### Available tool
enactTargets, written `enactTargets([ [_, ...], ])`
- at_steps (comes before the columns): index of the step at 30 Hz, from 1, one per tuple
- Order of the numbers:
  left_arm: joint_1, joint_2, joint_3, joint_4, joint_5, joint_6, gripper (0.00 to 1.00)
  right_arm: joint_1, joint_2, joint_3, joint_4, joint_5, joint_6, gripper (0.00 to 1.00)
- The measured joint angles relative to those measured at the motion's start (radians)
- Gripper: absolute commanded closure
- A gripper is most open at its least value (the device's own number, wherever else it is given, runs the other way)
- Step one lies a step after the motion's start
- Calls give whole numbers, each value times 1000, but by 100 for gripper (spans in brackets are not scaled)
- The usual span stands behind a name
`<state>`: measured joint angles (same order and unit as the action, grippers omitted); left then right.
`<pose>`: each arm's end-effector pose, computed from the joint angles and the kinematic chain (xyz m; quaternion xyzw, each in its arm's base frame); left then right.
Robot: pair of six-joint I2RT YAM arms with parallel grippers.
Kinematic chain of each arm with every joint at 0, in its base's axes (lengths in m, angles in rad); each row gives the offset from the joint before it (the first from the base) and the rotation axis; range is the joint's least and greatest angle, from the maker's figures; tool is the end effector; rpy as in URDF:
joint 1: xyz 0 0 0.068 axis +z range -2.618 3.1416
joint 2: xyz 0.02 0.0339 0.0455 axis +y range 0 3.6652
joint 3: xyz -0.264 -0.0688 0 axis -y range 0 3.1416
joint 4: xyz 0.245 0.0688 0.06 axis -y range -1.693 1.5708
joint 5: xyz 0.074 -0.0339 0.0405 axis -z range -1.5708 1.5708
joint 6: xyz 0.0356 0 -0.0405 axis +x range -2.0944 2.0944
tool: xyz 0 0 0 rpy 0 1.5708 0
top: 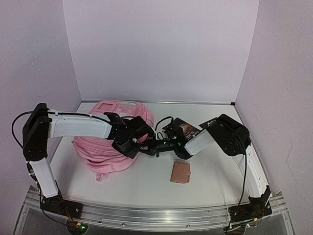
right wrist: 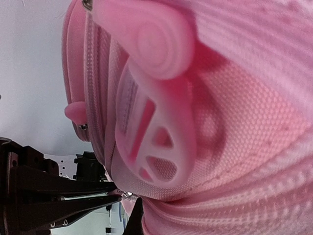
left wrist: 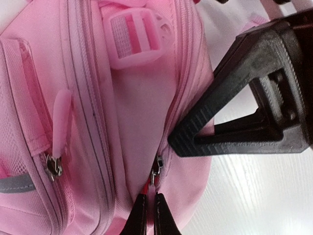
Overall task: Pack the student bag
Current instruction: Zip the student bag at the center of the board.
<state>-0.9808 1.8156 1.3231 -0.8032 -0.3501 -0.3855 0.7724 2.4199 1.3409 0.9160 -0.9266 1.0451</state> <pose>0.2090 -0.2902 0.2033 0.2632 0.9395 0.0486 0.2136 0.3246 0.3560 0.0848 -0.1939 0.7149 0.6661 0.0872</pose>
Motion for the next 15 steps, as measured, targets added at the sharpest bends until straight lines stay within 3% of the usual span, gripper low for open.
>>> enactTargets([
  [15,-60,-38,-55,-97,-53,-128,100,-30,0,36,-92,-25,-5,100],
])
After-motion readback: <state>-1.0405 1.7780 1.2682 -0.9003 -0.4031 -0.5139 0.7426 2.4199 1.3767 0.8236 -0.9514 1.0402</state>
